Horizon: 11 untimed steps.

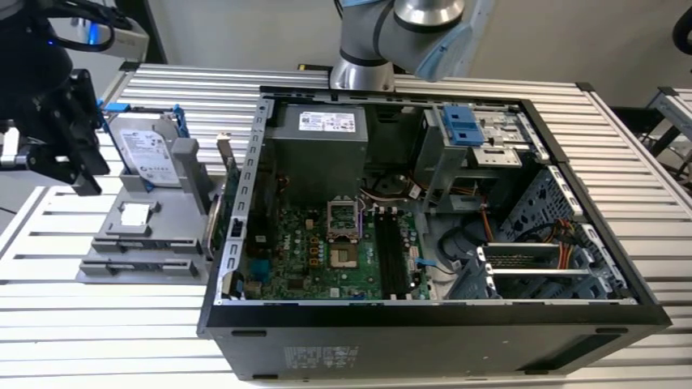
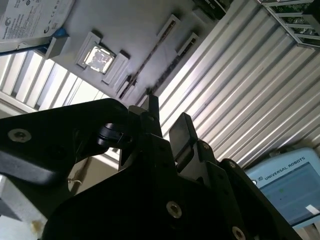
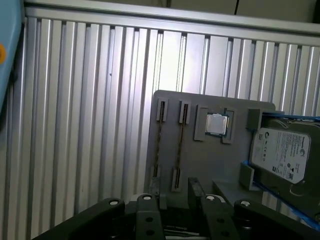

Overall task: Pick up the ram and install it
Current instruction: 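Pick up the ram and move it above insertion slot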

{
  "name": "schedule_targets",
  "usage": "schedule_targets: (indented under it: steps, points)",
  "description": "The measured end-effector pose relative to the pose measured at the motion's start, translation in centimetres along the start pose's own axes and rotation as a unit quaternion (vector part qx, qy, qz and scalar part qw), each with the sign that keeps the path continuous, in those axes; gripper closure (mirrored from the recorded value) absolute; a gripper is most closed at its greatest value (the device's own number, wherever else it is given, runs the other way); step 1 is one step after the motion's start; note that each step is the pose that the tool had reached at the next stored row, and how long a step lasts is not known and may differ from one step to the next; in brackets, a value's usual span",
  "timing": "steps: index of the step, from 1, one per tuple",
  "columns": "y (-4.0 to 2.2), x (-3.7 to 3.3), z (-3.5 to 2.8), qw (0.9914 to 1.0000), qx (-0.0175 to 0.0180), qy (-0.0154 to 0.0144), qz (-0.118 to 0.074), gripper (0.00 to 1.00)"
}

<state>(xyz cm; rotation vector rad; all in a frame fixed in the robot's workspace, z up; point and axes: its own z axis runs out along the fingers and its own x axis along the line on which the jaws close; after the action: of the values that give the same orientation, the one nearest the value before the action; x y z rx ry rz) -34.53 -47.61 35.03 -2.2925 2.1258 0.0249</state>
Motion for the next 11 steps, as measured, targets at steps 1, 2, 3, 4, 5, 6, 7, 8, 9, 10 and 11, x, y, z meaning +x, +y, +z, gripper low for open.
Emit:
schedule_targets:
  steps: [1, 2, 3, 4, 5, 6, 7, 8, 9, 10, 11]
  points:
    - [0.00, 0.00, 0.08, 1.00000, 0.0000, 0.0000, 0.000, 0.00]
    - [0.00, 0.00, 0.17, 1.00000, 0.0000, 0.0000, 0.000, 0.00]
    - [0.01, -0.01, 0.24, 1.00000, 0.0000, 0.0000, 0.000, 0.00]
    - [0.01, -0.01, 0.31, 1.00000, 0.0000, 0.0000, 0.000, 0.00]
    - [0.01, -0.01, 0.38, 1.00000, 0.0000, 0.0000, 0.000, 0.00]
    - [0.01, 0.00, 0.45, 1.00000, 0.0000, 0.0000, 0.000, 0.00]
    - [0.01, 0.00, 0.51, 1.00000, 0.0000, 0.0000, 0.000, 0.00]
    - [0.00, 0.01, 0.57, 1.00000, 0.0000, 0.0000, 0.000, 0.00]
    - [0.00, 0.01, 0.62, 1.00000, 0.0000, 0.0000, 0.000, 0.00]
    - [0.01, 0.01, 0.70, 1.00000, 0.0000, 0.0000, 0.000, 0.00]
    - [0.00, 0.01, 0.77, 1.00000, 0.0000, 0.0000, 0.000, 0.00]
